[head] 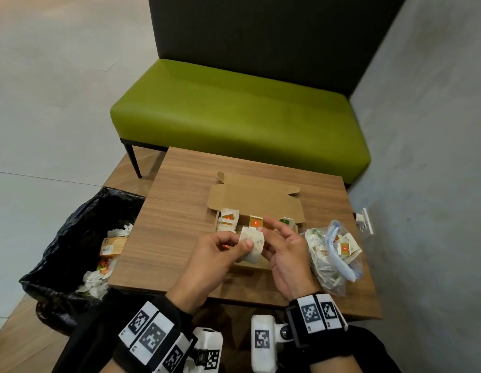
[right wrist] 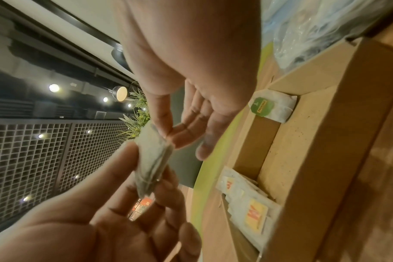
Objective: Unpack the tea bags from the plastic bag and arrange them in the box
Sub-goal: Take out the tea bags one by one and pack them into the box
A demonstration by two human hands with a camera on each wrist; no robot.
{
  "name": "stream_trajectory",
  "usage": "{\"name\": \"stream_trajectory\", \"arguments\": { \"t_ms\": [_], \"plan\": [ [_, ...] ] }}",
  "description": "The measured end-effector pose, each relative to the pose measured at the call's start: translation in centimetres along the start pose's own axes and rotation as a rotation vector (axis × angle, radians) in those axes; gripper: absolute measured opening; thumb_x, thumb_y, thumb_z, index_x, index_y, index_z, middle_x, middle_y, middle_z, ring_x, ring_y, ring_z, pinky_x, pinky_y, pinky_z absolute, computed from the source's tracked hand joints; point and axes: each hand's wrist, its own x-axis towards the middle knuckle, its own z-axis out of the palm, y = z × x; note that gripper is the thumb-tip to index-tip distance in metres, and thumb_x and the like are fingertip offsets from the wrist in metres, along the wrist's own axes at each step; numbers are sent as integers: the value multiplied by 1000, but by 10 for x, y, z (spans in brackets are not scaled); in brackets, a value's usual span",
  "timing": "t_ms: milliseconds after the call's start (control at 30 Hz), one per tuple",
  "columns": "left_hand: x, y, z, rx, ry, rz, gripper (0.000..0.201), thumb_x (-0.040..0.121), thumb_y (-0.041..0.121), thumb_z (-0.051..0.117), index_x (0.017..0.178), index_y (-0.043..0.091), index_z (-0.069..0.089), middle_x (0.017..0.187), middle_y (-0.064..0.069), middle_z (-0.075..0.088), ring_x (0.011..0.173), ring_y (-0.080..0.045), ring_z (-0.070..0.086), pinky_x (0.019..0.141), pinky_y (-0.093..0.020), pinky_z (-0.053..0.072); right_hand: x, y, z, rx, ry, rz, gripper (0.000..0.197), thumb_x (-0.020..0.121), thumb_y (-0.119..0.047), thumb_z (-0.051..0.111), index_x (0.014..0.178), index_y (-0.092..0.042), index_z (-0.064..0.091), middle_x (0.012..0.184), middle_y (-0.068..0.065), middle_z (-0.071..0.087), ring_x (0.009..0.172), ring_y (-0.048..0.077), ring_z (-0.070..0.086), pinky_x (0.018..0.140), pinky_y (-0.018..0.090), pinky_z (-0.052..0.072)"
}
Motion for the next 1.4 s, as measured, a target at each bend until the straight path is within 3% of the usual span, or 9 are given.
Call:
{"name": "stream_trajectory", "arguments": {
  "t_ms": [167, 300, 467, 667, 767, 900, 1100, 1233, 1400],
  "plan": [
    [-1, -2, -1, 38, -7, 8, 12, 89, 19, 70, 90, 9, 77, 87, -15, 75, 83, -25, 70, 77, -36, 56, 2, -4, -2, -84, 1, 218, 10, 89, -10, 66, 98, -6, 69, 95, 16, 76, 88, 29, 71, 79, 46, 57],
    [-1, -4, 0, 97, -50, -6, 6, 87, 15, 73, 88, 12, 77, 73, -2, 73, 71, -10, 68, 67, -25, 52, 7, -6, -4, -216, 33, 303, 6, 86, -14, 69, 92, -13, 70, 89, 12, 77, 80, 27, 71, 68, 38, 57],
    [2, -7, 2, 223, -58, -84, 12, 84, 19, 75, 77, 9, 77, 81, -7, 75, 81, -23, 69, 78, -36, 55, 4, -5, 0, -324, -27, 108, 5, 88, -10, 69, 89, -6, 71, 82, 9, 74, 75, 21, 69, 59, 30, 54],
    [5, -11, 3, 22, -12, -230, 23, 87, 14, 71, 82, -9, 67, 78, -22, 71, 64, -21, 63, 58, -29, 52, -5, -3, -3, -509, -124, -283, 17, 83, 3, 73, 86, -13, 74, 80, -2, 75, 75, 6, 69, 68, 19, 54],
    [6, -11, 2, -60, -9, -247, 20, 87, 14, 71, 83, -5, 67, 78, -18, 72, 65, -21, 65, 59, -30, 54, -9, -4, -6, -658, -186, -377, 21, 82, 3, 72, 85, -17, 75, 83, -6, 75, 81, 4, 69, 75, 19, 55],
    [6, -13, 2, -124, 6, -239, 16, 91, 15, 68, 83, 1, 69, 76, -14, 69, 56, -16, 61, 56, -27, 49, -9, -2, -11, -739, -187, -373, 21, 83, -1, 72, 82, -22, 77, 88, -8, 76, 88, 5, 69, 80, 20, 55],
    [7, -13, 2, -178, 8, -245, 30, 99, 23, 56, 95, -1, 73, 82, -17, 73, 61, -17, 64, 59, -28, 45, -2, 1, -14, -752, -170, -361, 24, 84, -3, 71, 81, -25, 79, 86, -11, 77, 78, 5, 71, 70, 22, 57],
    [6, -10, 1, -179, 17, -184, 19, 93, 17, 64, 102, 3, 73, 84, -15, 74, 70, -22, 64, 64, -30, 48, 1, 0, -14, -734, -221, -408, 25, 82, 5, 69, 85, -16, 82, 98, -6, 76, 92, 3, 70, 77, 15, 53],
    [5, -10, -1, -152, 71, -70, 15, 94, 10, 62, 108, 11, 68, 87, -15, 76, 77, -22, 66, 71, -34, 49, 1, -1, -14, -487, -232, -361, 22, 84, 9, 67, 96, -6, 78, 101, 6, 77, 94, 15, 72, 83, 27, 58]
  ]
}}
